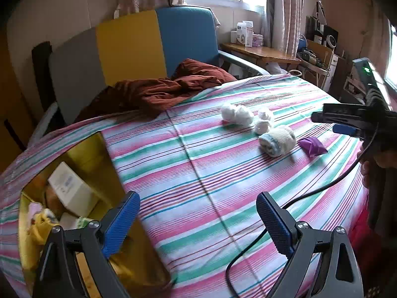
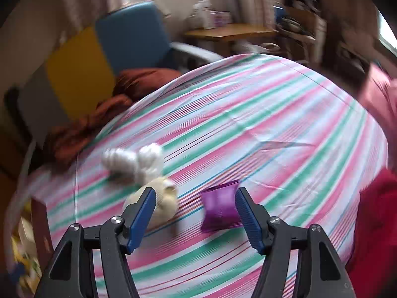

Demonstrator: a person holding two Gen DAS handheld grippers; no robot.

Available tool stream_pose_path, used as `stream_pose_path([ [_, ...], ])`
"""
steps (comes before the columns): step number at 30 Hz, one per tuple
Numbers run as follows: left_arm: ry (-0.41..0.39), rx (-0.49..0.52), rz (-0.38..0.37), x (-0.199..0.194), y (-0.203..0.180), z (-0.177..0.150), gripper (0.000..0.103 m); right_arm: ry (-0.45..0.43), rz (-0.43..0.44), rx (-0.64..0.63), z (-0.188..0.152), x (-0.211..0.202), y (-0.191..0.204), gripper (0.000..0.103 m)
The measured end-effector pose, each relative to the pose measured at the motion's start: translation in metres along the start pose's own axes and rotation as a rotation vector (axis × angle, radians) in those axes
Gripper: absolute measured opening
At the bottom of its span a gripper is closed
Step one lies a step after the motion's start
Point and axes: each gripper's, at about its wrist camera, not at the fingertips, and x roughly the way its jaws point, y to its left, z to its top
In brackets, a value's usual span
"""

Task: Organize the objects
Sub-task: 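Move both open tools over the cotton balls and purple packet on the sheet, then grasp the plastic-wrapped cotton balls with left tool while right tool grasps the purple packet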

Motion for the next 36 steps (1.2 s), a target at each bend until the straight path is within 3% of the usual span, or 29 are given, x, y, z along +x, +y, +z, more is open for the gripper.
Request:
stream_pose_path([
  [10,0.035,-0.022,-0.022,0.039,-0.007,0.036,0.093,-0.019,0.063,0.237,0.008,-0.007,-0.049,0.067],
  [20,0.098,-0.058,-0.051,0.091,-0.014,0.07,0.079,0.009,0.139,0.265,0.007,-0.004,-0.052,0.067],
  [36,0.064,0.035,-0.075,0.176,-0.052,0.136,0.095,0.039,0.209,0.352,0.004,0.003,-0.067,0.072],
])
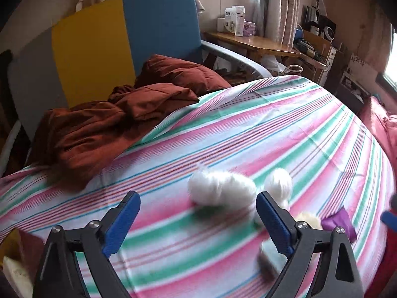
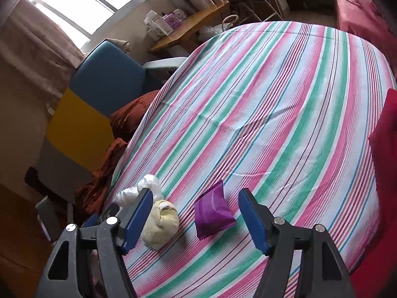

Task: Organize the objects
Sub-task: 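Grasp the plastic-wrapped cotton balls with left tool while right tool grasps the purple packet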

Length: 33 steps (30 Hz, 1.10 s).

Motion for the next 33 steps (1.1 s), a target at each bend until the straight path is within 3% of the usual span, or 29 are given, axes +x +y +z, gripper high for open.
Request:
stream_pose_path([
  [7,0.005,0.012,-0.002,0.031,-0.006,0.013,0.095,0.04,-0.009,-0.022,-0.003,0.009,0.004,0.073],
  [10,0.013,0.036,0.005,0.044,-0.013,0.014,0.09,0.057,-0.019,-0.044,-0.005,0.014,0.007,0.073],
  [11,0.021,0.046,0.005,0.049,-0.015,0.013,0.086,0.061,-0.023,-0.05,-0.005,0.015,0.008,0.073],
  [14,0.079,0.063,-0.02,0.063,-0.018,0.009,0.059,0.072,-0.037,-0.065,-0.006,0.018,0.01,0.073],
  [18,0.083,-0.015,-0.06,0.056,-0.006,0.0,0.058,0.074,-0.063,-0.08,-0.005,0.022,0.01,0.073],
  [26,0.111,-0.086,-0.021,0.022,0.009,-0.038,0.058,0.081,-0.134,-0.087,-0.003,0.028,0.006,0.073],
  [33,0.128,-0.127,-0.01,-0.018,0.01,-0.085,0.058,0.134,-0.282,-0.279,-0.016,0.052,0.028,0.073],
])
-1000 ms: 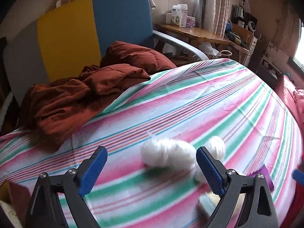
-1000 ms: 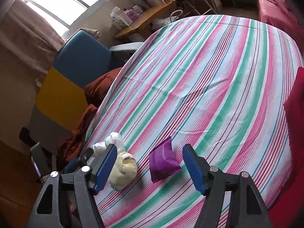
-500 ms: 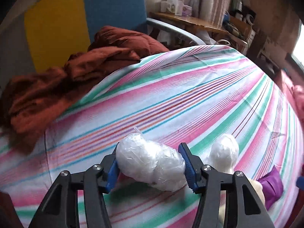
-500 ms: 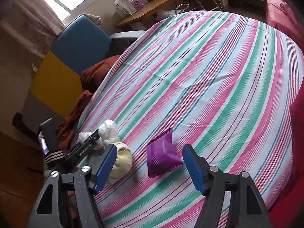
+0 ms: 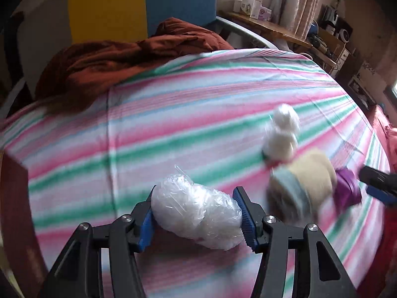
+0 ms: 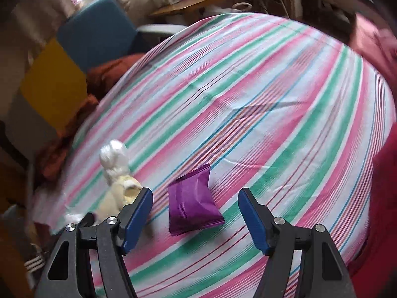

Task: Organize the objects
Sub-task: 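Grasp the plastic-wrapped cotton balls with left tool while right tool grasps the purple packet, then carry the cotton bundle and purple packet over the gold tray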

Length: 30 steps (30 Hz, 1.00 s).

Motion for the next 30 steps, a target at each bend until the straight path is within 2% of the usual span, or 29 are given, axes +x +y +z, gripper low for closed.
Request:
stream_pose_path([
  [7,-0.028,-0.01,-0.015,-0.035,0.0,-0.055,0.058,0.064,-0.086,-0.128,-0.004,0.024,0.019,0.072],
  [8,-0.033,-0.016,-0.02,-0.037,0.0,-0.059,0.058,0.06,-0.091,-0.138,-0.004,0.024,0.02,0.069],
  [9,-0.043,-0.022,-0.025,-0.041,0.0,-0.065,0.058,0.054,-0.098,-0.153,-0.004,0.024,0.021,0.051],
  [10,-0.053,-0.025,-0.028,-0.043,-0.001,-0.07,0.058,0.052,-0.106,-0.171,-0.005,0.024,0.023,0.043],
  [15,-0.097,-0.005,-0.042,-0.048,-0.001,-0.085,0.058,0.041,-0.144,-0.229,-0.007,0.022,0.034,0.041],
  [30,-0.112,0.01,-0.065,-0.049,0.003,-0.089,0.058,0.071,-0.189,-0.273,-0.006,0.037,0.04,0.041],
])
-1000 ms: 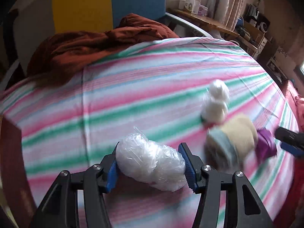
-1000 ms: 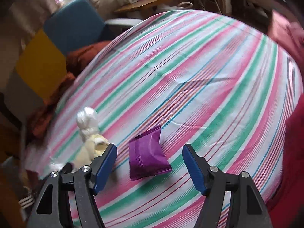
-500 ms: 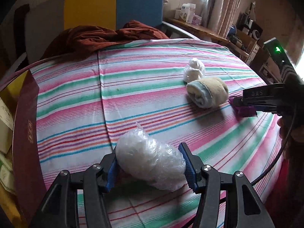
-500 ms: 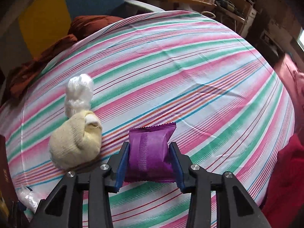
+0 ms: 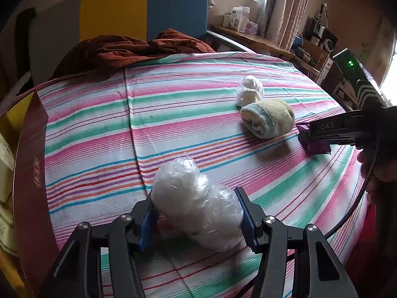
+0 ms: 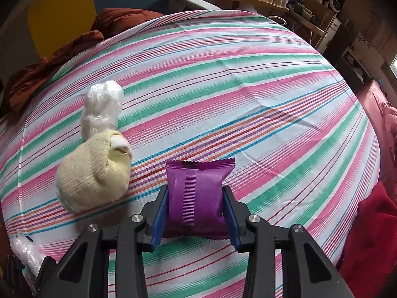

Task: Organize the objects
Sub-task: 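Carry the cotton bundle and purple packet over the gold tray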

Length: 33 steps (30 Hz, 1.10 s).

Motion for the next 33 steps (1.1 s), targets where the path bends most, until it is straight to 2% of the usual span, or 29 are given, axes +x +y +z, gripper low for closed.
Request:
stream_pose_path([
  [7,-0.005,0.006,0.008,-0.001,-0.001,-0.001,0.057,-0.013,-0.001,0.002,0.002,-0.001,-0.001,0.039],
  [20,-0.014,0.001,0.025,-0.011,-0.002,-0.003,0.053,-0.167,0.029,0.023,0.001,-0.033,0.001,0.039],
  [27,-0.064,0.047,0.048,-0.029,-0.01,-0.002,0.053,-0.274,0.139,-0.009,-0.005,-0.064,0.012,0.039],
  [33,-0.112,0.053,0.044,-0.055,-0.012,0.0,0.053,-0.322,0.218,-0.058,-0.009,-0.078,0.025,0.039],
])
